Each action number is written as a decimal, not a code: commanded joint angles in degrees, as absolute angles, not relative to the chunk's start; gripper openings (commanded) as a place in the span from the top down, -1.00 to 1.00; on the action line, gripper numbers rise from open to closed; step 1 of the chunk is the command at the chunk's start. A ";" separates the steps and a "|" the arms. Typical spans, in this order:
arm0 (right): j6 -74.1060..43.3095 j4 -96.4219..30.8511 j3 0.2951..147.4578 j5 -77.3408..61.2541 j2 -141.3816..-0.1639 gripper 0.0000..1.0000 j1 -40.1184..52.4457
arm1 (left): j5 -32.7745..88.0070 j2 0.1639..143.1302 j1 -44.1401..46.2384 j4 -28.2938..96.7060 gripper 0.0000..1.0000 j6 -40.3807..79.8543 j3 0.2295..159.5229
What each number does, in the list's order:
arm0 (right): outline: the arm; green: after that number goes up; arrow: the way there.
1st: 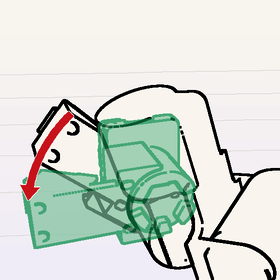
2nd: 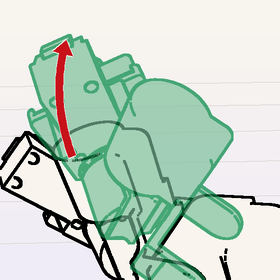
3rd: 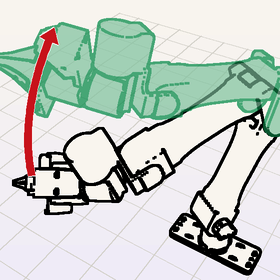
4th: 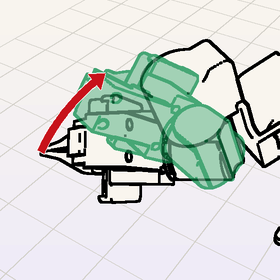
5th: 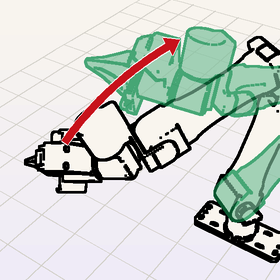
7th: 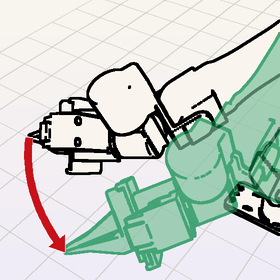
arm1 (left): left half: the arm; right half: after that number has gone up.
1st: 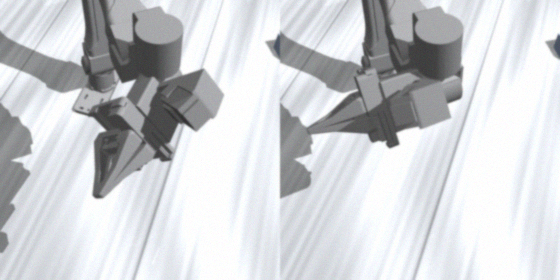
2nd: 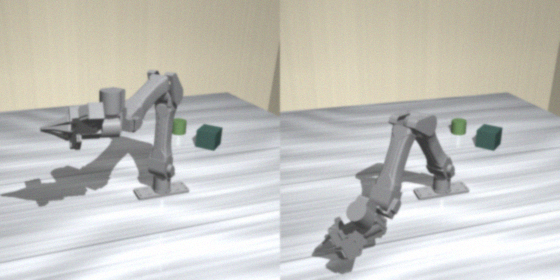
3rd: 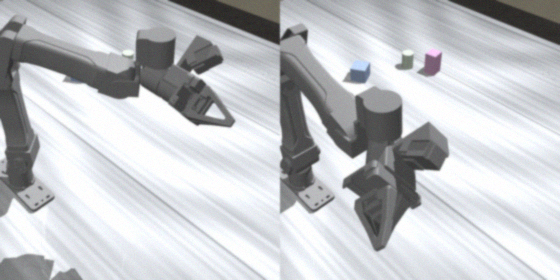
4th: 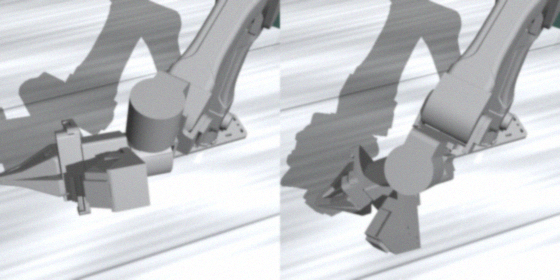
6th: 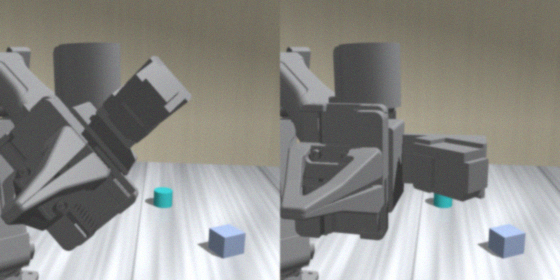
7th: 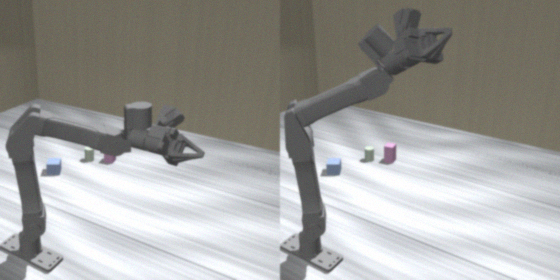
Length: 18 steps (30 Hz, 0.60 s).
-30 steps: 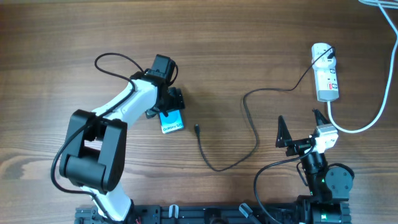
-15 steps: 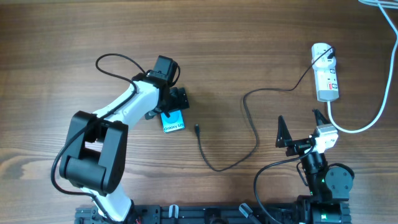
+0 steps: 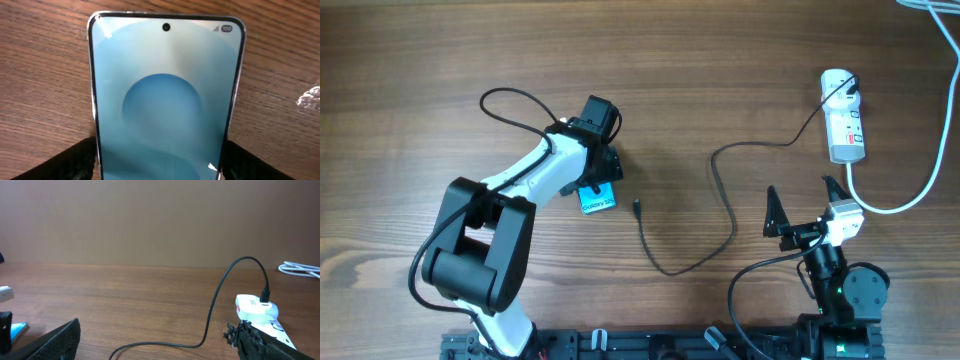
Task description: Plug charger to phone and switch on socket
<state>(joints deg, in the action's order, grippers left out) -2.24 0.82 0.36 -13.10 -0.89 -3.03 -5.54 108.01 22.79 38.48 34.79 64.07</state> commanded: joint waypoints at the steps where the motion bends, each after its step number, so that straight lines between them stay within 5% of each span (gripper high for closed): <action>1: -1.61 0.99 0.30 -13.58 -0.54 -0.99 -2.79 | -0.49 112.84 23.27 39.44 -0.59 36.93 60.86; 8: -1.58 0.99 0.30 -13.58 -0.54 -0.99 -2.79 | 1.74 111.72 20.64 39.48 -0.53 34.61 61.76; 18: -1.83 1.15 0.30 -14.59 -0.54 -0.99 -2.79 | 27.22 105.06 7.77 40.05 -0.46 22.92 63.02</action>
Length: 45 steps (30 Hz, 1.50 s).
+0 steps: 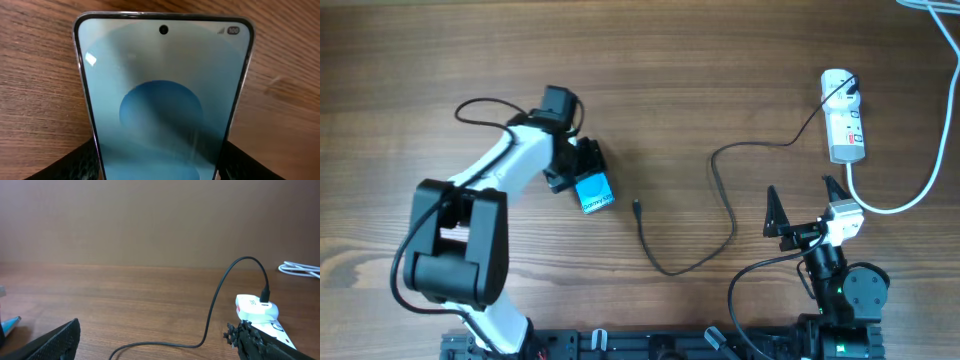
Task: Plug charger to phone and switch on socket
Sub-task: 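Move the right gripper toward the phone held by the left gripper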
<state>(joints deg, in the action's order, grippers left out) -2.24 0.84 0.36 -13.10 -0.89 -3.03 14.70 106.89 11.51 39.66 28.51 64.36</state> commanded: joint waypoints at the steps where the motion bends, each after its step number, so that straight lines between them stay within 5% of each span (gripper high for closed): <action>1: -2.92 1.26 0.30 -16.73 -0.54 -0.99 -2.79 | 29.56 104.60 6.66 39.90 -0.46 22.04 63.02; 6: -23.64 1.80 0.30 -24.80 -0.54 -1.00 -2.79 | 43.07 103.59 0.75 39.24 -0.46 16.64 63.02; 15: -18.46 -7.92 14.61 -34.37 -9.52 -1.00 -2.81 | 63.31 103.59 -1.87 36.14 -0.47 11.99 63.02; 24: -10.76 -50.83 55.86 -34.94 -48.66 -1.00 -2.79 | 65.76 103.61 -0.93 41.04 -0.46 12.62 63.00; 29: -13.45 -54.54 60.27 -50.30 -64.23 -0.99 -2.74 | 65.78 103.61 2.20 41.21 -0.46 13.87 63.00; 33: -8.99 -53.63 58.74 -57.71 -72.23 -0.33 0.91 | 65.78 103.61 5.78 41.17 -0.47 13.96 63.00; 36: -11.07 -53.65 58.52 -48.34 -73.76 -0.23 6.46 | 65.73 103.61 7.53 41.17 -0.47 13.96 63.00; 40: -16.99 -51.27 58.52 -40.34 -73.65 -0.29 15.09 | 63.55 103.61 10.00 41.15 -0.47 15.53 63.00; 44: -24.03 -44.99 58.52 -39.40 -73.73 -0.99 21.47 | 63.20 103.61 11.99 41.19 -0.47 15.70 63.00; 45: -25.93 -44.29 58.52 -38.92 -73.73 -1.00 22.35 | 63.20 103.61 12.43 41.19 -0.47 15.70 63.00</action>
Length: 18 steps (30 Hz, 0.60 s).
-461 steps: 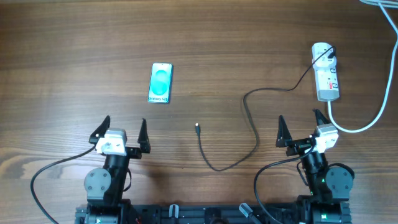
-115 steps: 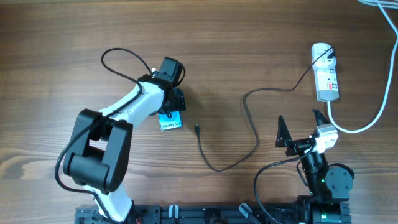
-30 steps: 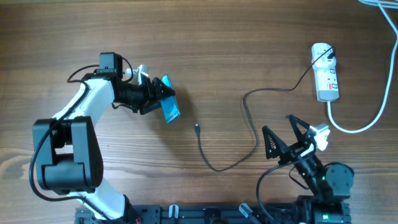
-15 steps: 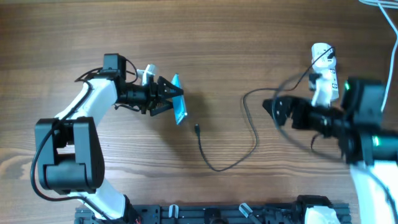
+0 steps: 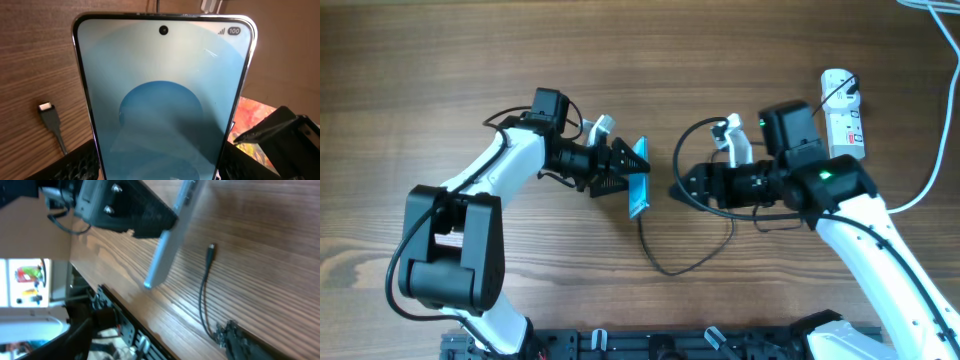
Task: Plug charger to phone and switch on socket
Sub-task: 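Move the right gripper toward the phone held by the left gripper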
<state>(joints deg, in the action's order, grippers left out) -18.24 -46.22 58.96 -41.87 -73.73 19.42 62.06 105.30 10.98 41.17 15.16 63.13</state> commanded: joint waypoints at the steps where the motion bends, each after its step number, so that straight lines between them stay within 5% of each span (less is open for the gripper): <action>1: -27.59 -43.57 58.52 -38.35 -73.73 -0.99 23.44 | 63.22 103.61 13.08 41.17 -0.47 15.90 63.00; 14: -40.71 -41.80 58.48 -21.63 -80.95 -0.97 36.56 | 65.12 103.61 15.66 41.06 -0.50 15.86 63.00; 18: -40.71 -39.77 58.48 -21.63 -86.96 -0.43 38.63 | 64.93 103.61 15.66 39.07 -0.53 15.84 63.00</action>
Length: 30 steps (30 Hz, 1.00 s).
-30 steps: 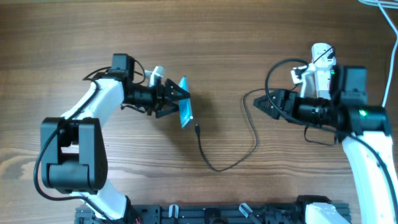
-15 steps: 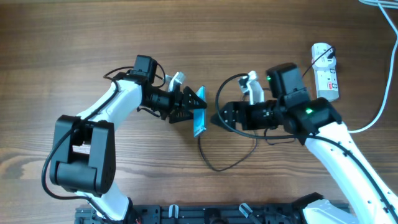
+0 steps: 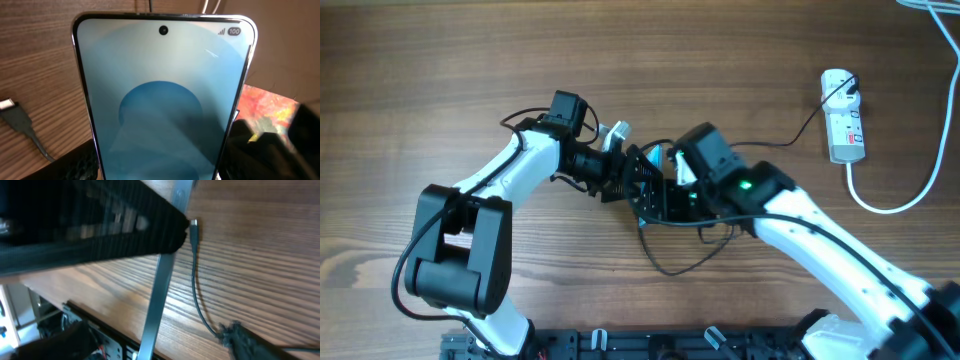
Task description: Plug charger to phone and switch on socket
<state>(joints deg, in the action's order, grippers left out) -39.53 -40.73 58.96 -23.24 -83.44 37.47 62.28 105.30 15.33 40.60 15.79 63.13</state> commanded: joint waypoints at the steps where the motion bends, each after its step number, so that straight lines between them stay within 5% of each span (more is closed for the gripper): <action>1: -40.71 -39.33 58.48 -21.63 -87.94 -0.38 38.61 | 64.86 103.61 15.66 38.46 -0.53 15.84 63.00; 15: -42.22 -30.48 58.48 -17.06 -88.77 0.01 38.57 | 62.96 103.61 15.66 37.76 -0.51 15.38 63.00; 26: -43.68 -32.08 58.48 -19.31 -88.77 0.60 38.57 | 62.92 103.61 15.66 36.58 -0.53 15.40 63.00; 28: -43.68 -32.12 58.48 -19.31 -88.77 0.90 38.57 | 62.92 103.61 15.66 36.56 -0.66 15.40 63.00; 30: -43.66 -32.16 58.48 -19.31 -88.77 0.91 38.57 | 62.92 103.61 15.66 36.56 -0.98 15.40 63.00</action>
<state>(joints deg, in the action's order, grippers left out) -43.59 -32.36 58.59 -18.39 -88.31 38.44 61.43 105.30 15.33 36.84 15.99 63.13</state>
